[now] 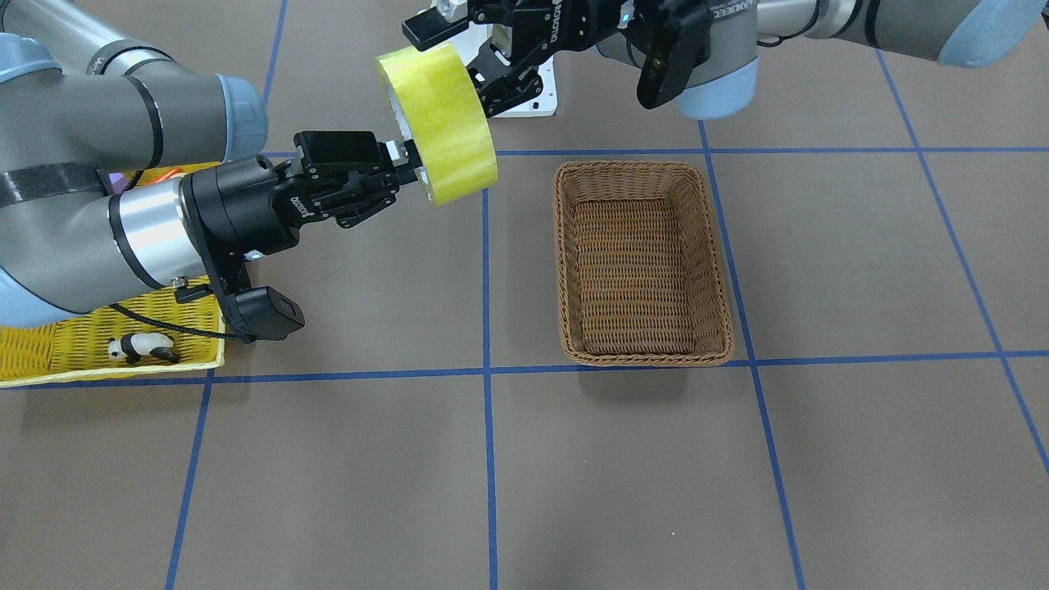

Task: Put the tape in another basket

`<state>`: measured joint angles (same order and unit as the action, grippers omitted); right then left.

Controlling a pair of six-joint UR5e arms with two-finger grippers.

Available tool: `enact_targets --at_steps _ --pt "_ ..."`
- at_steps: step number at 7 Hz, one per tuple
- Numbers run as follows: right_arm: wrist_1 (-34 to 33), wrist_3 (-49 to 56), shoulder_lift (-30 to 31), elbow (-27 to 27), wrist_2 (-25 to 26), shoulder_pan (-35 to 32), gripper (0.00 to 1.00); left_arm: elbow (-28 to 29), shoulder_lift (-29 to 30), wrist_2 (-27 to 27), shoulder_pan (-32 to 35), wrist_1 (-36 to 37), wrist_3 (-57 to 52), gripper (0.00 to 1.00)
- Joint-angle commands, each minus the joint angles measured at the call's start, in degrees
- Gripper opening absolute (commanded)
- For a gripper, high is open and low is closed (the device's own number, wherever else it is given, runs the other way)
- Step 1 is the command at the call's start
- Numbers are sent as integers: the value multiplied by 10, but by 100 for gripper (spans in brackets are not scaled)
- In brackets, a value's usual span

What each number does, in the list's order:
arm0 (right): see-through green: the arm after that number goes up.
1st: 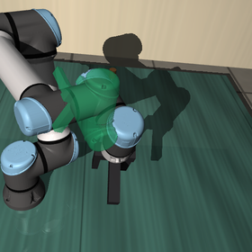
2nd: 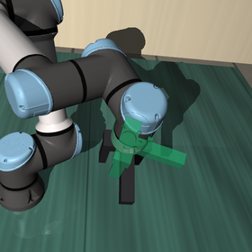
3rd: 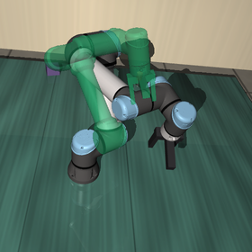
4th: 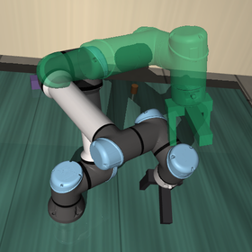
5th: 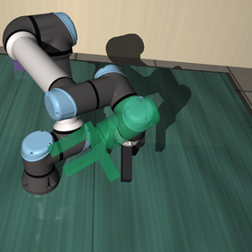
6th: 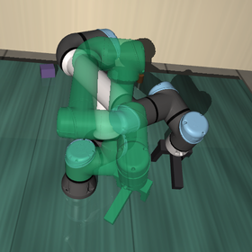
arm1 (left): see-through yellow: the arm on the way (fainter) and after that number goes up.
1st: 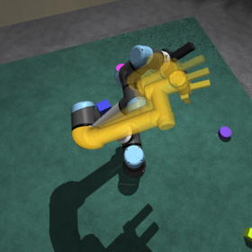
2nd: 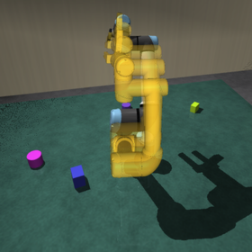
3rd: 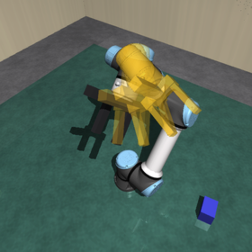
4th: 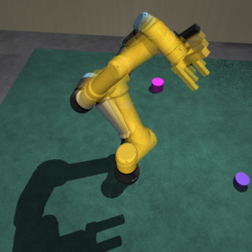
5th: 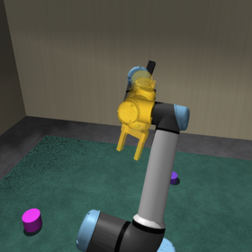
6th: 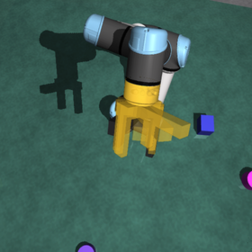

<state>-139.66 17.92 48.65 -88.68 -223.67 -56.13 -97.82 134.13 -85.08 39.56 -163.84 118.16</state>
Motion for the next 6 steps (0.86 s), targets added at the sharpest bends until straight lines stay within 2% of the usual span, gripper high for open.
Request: enact_targets --at_steps 1,3,4,5,6 --pt "0 0 -3 0 5 1 13 0 1 2 0 0 0 63" --pt "-13 0 -10 0 7 1 33 0 0 2 0 0 0 52" --pt "-16 0 -13 0 7 1 52 0 0 2 0 -1 0 28" --pt "-18 -1 -14 0 8 1 64 0 0 2 0 0 0 8" --pt "-21 -1 -14 0 7 1 77 -1 -1 2 0 -1 0 0"
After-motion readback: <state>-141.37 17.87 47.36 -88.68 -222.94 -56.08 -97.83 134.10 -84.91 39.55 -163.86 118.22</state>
